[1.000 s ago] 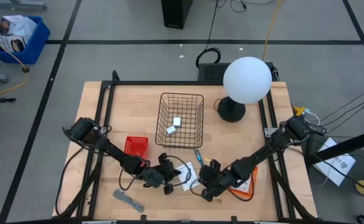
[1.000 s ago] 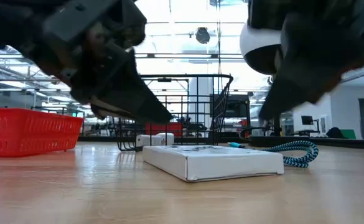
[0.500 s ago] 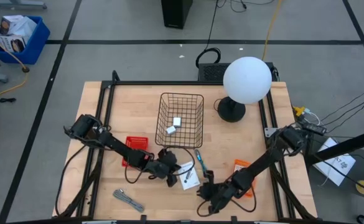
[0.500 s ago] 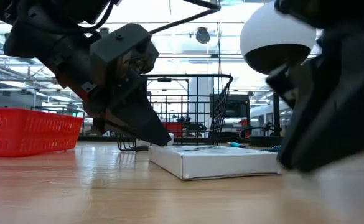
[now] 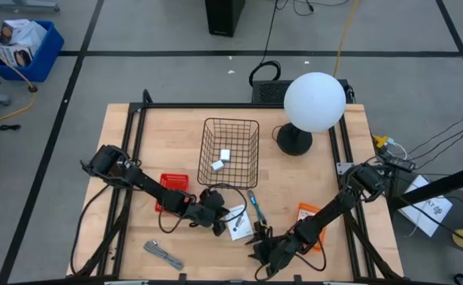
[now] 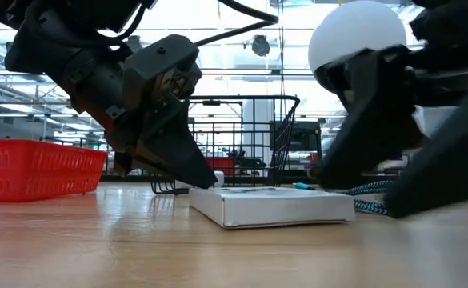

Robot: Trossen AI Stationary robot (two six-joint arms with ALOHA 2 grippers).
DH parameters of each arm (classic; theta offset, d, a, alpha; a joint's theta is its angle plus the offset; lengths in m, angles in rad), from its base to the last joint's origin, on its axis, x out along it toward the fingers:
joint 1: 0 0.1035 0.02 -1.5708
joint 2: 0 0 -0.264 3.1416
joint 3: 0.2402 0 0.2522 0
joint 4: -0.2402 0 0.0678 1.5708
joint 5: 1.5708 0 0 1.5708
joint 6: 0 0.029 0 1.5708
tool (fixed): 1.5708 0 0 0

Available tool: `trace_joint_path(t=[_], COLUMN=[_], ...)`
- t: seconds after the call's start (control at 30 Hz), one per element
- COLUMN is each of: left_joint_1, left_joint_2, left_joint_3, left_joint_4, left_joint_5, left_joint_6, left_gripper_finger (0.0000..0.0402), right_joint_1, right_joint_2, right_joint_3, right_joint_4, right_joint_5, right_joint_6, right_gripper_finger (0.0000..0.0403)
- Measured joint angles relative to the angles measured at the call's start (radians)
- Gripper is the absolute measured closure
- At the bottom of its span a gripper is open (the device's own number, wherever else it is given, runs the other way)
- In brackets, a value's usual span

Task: Pick and place items into bin
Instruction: Put the card reader box into the orange basket

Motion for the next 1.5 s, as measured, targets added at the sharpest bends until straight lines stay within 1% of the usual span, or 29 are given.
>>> trace_joint_path(t=[0.1,0.2,0.3,0.4,0.53,0.67,0.8,0.9,0.97,1.07,1.17,1.27,1.37,1.43,1.5], left_joint_1=[0.000,0.000,0.000,0.001,0.001,0.001,0.001,-0.005,-0.009,-0.012,-0.013,-0.014,-0.016,-0.021,-0.026], left_joint_2=[0.000,0.000,0.000,0.000,0.001,0.002,0.002,0.002,0.002,0.003,0.003,0.003,0.003,0.003,0.004], left_joint_3=[0.000,0.000,0.000,0.000,-0.001,-0.001,-0.002,-0.002,-0.003,-0.003,-0.003,-0.003,-0.003,-0.002,-0.003], left_joint_4=[-0.003,-0.006,-0.015,-0.015,-0.018,-0.017,-0.014,-0.011,-0.006,0.002,0.004,0.004,0.006,0.011,0.016], left_joint_5=[-0.001,-0.001,-0.006,-0.007,-0.007,-0.004,0.013,0.015,0.014,0.018,0.028,0.038,0.055,0.055,0.038], left_joint_6=[0.000,0.000,-0.005,-0.006,-0.004,-0.004,-0.004,-0.005,-0.004,-0.004,-0.004,-0.004,-0.006,-0.001,0.004], left_gripper_finger=[0.0397,0.0391,0.0389,0.0397,0.0395,0.0387,0.0397,0.0396,0.0391,0.0389,0.0397,0.0396,0.0391,0.0394,0.0398], right_joint_1=[0.004,0.005,0.002,-0.002,-0.010,-0.026,-0.047,-0.056,-0.061,-0.069,-0.071,-0.069,-0.070,-0.071,-0.071], right_joint_2=[0.000,0.000,0.000,0.000,0.000,0.000,-0.001,-0.001,-0.001,-0.002,-0.002,0.002,0.002,0.002,0.002], right_joint_3=[0.000,0.000,0.000,0.000,0.000,0.000,0.000,0.000,0.000,0.000,0.000,0.000,0.000,0.000,-0.001], right_joint_4=[0.003,-0.013,-0.048,-0.099,-0.133,-0.154,-0.177,-0.177,-0.173,-0.167,-0.138,-0.063,0.014,0.042,0.049], right_joint_5=[0.069,0.148,0.164,0.170,0.169,0.167,0.165,0.163,0.155,0.123,0.114,0.101,0.059,0.030,0.029], right_joint_6=[-0.075,-0.117,-0.129,-0.093,-0.084,-0.129,-0.172,-0.198,-0.190,-0.133,-0.089,-0.097,-0.100,-0.092,-0.079], right_gripper_finger=[0.0218,0.0219,0.0224,0.0233,0.0244,0.0250,0.0252,0.0253,0.0253,0.0259,0.0270,0.0285,0.0300,0.0311,0.0321])
